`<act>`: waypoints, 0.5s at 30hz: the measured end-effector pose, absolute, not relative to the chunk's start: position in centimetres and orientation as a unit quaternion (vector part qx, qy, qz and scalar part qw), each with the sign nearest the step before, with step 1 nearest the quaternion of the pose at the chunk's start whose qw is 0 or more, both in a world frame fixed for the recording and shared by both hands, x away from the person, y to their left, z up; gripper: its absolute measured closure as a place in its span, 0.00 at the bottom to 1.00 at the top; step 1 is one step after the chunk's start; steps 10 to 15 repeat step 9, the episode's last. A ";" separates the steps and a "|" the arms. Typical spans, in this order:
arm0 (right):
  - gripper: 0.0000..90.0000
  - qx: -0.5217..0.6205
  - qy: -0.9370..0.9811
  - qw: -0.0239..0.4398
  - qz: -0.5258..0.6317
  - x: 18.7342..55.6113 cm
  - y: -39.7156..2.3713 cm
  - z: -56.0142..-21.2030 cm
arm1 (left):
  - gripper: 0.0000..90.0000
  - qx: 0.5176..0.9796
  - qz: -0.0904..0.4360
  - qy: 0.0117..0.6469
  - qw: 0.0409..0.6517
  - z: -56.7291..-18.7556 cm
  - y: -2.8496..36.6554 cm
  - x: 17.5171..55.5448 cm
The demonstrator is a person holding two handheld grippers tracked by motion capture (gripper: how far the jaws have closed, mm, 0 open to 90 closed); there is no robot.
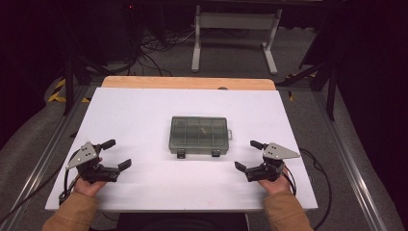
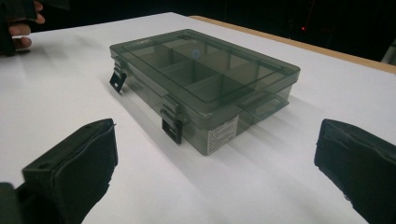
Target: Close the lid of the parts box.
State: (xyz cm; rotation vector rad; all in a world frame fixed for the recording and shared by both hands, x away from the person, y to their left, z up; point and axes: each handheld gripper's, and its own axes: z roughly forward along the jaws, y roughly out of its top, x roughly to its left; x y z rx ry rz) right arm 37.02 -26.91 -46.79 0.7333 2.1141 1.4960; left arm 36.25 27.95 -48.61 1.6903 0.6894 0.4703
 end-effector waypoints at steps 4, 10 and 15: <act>0.00 0.262 0.764 0.224 0.545 36.9 -26.8 -46.8 | 0.00 0.726 0.205 0.294 0.586 -48.6 27.8 36.2; 0.00 0.262 0.765 0.224 0.544 36.9 -26.7 -46.8 | 0.00 0.727 0.202 0.295 0.586 -48.6 27.8 36.2; 0.00 0.262 0.765 0.224 0.544 36.9 -26.7 -46.8 | 0.00 0.727 0.202 0.295 0.586 -48.6 27.8 36.2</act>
